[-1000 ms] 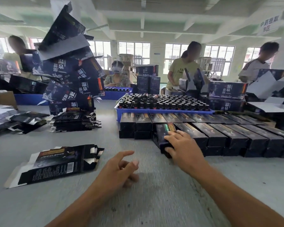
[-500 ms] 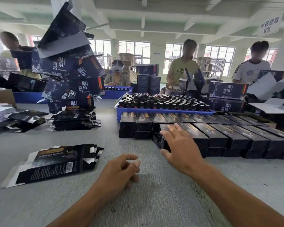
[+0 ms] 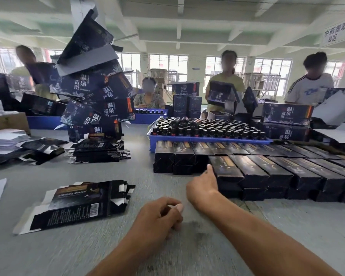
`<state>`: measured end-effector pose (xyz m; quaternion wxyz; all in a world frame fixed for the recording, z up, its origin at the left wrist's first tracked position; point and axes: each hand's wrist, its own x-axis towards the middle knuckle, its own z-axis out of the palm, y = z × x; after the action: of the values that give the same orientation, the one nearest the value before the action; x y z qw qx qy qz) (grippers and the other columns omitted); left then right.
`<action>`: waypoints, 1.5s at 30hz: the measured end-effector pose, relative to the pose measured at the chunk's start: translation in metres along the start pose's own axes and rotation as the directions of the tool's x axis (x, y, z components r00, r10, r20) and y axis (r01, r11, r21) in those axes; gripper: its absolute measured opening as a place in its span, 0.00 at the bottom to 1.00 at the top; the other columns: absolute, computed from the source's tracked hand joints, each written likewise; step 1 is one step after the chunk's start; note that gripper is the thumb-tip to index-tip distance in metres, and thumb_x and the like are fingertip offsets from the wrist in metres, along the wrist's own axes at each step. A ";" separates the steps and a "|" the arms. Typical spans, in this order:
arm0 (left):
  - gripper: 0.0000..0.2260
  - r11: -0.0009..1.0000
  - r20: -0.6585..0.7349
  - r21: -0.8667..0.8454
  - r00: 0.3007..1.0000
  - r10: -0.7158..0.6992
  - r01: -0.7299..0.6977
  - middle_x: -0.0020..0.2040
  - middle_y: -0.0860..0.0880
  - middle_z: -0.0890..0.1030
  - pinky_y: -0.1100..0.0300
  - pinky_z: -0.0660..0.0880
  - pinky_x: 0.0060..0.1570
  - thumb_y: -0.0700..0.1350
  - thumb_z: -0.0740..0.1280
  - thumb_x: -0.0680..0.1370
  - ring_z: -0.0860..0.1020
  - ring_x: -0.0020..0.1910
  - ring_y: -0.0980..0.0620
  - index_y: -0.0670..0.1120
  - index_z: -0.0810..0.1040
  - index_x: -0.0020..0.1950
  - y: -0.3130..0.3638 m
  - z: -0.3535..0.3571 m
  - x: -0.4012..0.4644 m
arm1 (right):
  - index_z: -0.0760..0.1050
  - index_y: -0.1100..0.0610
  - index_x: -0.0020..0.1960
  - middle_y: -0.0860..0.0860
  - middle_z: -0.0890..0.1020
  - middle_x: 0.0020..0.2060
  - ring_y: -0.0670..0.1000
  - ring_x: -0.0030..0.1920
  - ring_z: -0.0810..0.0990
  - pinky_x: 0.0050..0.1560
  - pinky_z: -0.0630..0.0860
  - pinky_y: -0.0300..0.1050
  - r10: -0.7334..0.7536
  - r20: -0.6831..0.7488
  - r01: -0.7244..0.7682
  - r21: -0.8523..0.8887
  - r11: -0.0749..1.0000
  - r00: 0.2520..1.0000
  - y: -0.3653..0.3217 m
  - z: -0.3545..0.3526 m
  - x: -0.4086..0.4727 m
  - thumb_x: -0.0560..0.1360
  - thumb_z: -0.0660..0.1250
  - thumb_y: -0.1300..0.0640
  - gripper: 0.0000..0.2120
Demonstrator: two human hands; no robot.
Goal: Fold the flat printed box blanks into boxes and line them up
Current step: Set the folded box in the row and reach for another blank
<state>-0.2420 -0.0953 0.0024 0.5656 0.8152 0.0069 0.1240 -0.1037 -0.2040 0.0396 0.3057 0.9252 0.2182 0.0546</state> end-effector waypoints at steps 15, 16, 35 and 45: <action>0.18 0.768 -0.311 0.639 0.926 0.213 0.039 0.68 0.53 0.75 0.54 0.70 0.66 0.50 0.64 0.81 0.72 0.66 0.52 0.55 0.73 0.71 0.000 -0.070 0.016 | 0.52 0.44 0.81 0.43 0.48 0.81 0.42 0.79 0.52 0.76 0.53 0.35 -0.257 -0.337 0.406 0.519 0.752 0.906 -0.004 0.038 -0.087 0.85 0.50 0.53 0.25; 0.22 0.738 -0.358 0.665 0.917 0.179 0.115 0.71 0.52 0.73 0.53 0.67 0.69 0.48 0.65 0.80 0.69 0.69 0.51 0.54 0.71 0.74 -0.003 -0.086 0.017 | 0.51 0.43 0.81 0.43 0.47 0.81 0.41 0.80 0.51 0.75 0.51 0.34 -0.258 -0.341 0.412 0.533 0.739 0.904 -0.003 0.035 -0.093 0.86 0.50 0.53 0.25; 0.30 0.416 -0.268 0.830 0.920 -0.288 0.372 0.81 0.49 0.57 0.42 0.53 0.75 0.61 0.58 0.77 0.53 0.79 0.44 0.60 0.59 0.79 -0.026 -0.126 0.016 | 0.59 0.37 0.77 0.37 0.48 0.79 0.39 0.79 0.46 0.76 0.48 0.34 -0.240 -0.454 0.504 0.657 0.560 0.858 0.005 0.056 -0.131 0.85 0.52 0.47 0.21; 0.39 0.345 0.043 0.938 0.972 -0.232 0.041 0.73 0.53 0.69 0.46 0.58 0.72 0.79 0.54 0.70 0.59 0.75 0.48 0.64 0.60 0.77 -0.002 -0.071 0.011 | 0.67 0.41 0.75 0.38 0.60 0.78 0.38 0.78 0.53 0.74 0.51 0.32 -0.221 -0.388 0.446 0.743 0.499 0.895 0.009 0.052 -0.130 0.84 0.56 0.48 0.19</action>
<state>-0.2462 -0.0275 0.0257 0.0108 0.9951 0.0962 -0.0188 -0.2049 -0.2953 0.0068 -0.1806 0.8848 0.4295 -0.0008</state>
